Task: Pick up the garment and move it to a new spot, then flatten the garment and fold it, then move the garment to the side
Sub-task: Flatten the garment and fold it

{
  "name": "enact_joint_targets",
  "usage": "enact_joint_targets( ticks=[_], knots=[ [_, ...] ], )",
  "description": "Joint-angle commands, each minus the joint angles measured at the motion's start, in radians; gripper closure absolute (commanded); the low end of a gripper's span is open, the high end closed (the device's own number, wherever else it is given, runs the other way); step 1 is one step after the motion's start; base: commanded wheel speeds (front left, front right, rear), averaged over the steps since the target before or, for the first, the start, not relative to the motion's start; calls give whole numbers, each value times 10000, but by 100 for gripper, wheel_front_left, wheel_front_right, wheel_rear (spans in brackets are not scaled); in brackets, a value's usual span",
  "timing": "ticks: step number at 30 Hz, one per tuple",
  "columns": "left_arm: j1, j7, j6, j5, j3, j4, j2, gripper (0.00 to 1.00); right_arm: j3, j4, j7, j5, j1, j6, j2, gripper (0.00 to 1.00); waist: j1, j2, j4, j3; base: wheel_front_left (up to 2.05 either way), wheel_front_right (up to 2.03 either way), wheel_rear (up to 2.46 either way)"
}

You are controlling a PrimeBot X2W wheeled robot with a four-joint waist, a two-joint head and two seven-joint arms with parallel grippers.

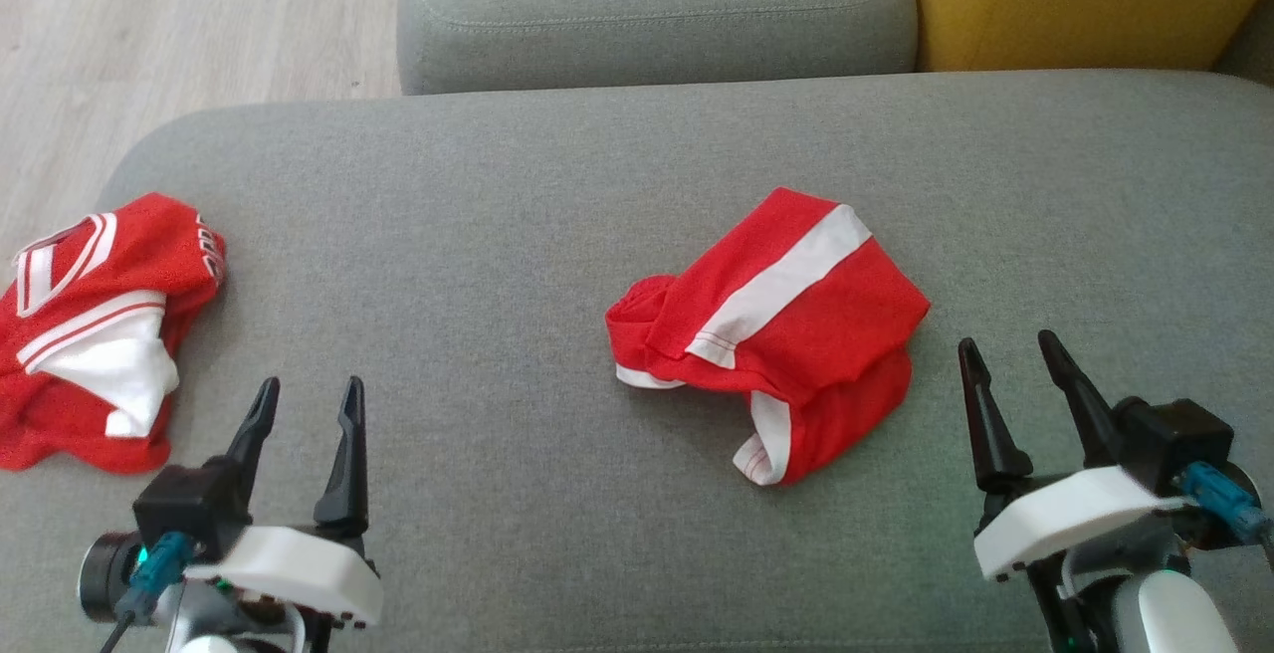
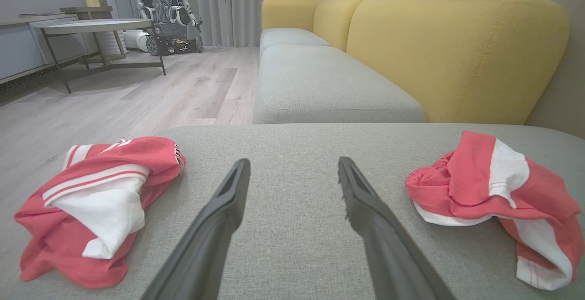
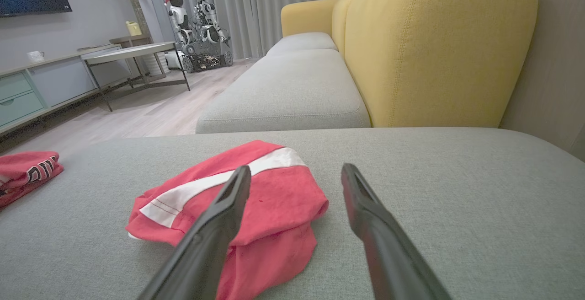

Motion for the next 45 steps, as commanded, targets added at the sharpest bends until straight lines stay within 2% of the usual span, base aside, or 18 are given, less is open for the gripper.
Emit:
enact_joint_targets(
  ticks=[1, 14, 19, 24, 32, 39, 45],
  knots=[
    [-486, -88, 75, -54, 353, -279, 153, 0, 229, -329, -129, 69, -314, -7, -50, 0, 1, -1, -2, 9, 0, 0, 0],
    [-654, -99, 114, -120, 246, -298, 186, 0, 206, -325, -146, 111, -381, -7, -50, 0, 1, -1, -1, 152, 0, 0, 0],
    [-1025, -40, -85, -126, -73, -431, 150, 0, 156, -410, -157, 105, -488, -7, -50, 0, 1, -1, 2, 483, 0, 0, 0],
    [-2058, -5, -535, -78, -799, -379, -101, 0, 169, -556, -180, 85, -803, -7, -50, 0, 1, -1, -81, 1066, 0, 0, 0],
    [-3671, 525, -1346, -261, -2582, 448, -620, 0, 321, -674, -238, 52, -1339, -7, -50, 0, 1, -1, -562, 1983, 0, 0, 0],
    [-4516, 1217, -1592, -1001, -3778, 1429, -810, 0, 333, -598, -361, 166, -1580, -7, -50, 0, 1, -1, -1043, 2417, 0, 0, 0],
    [-5026, 1864, -1640, -1504, -4232, 2266, -819, 0, 354, -540, -494, 267, -1677, -7, -50, 0, 1, -1, -1309, 2622, 0, 0, 0]
  ],
)
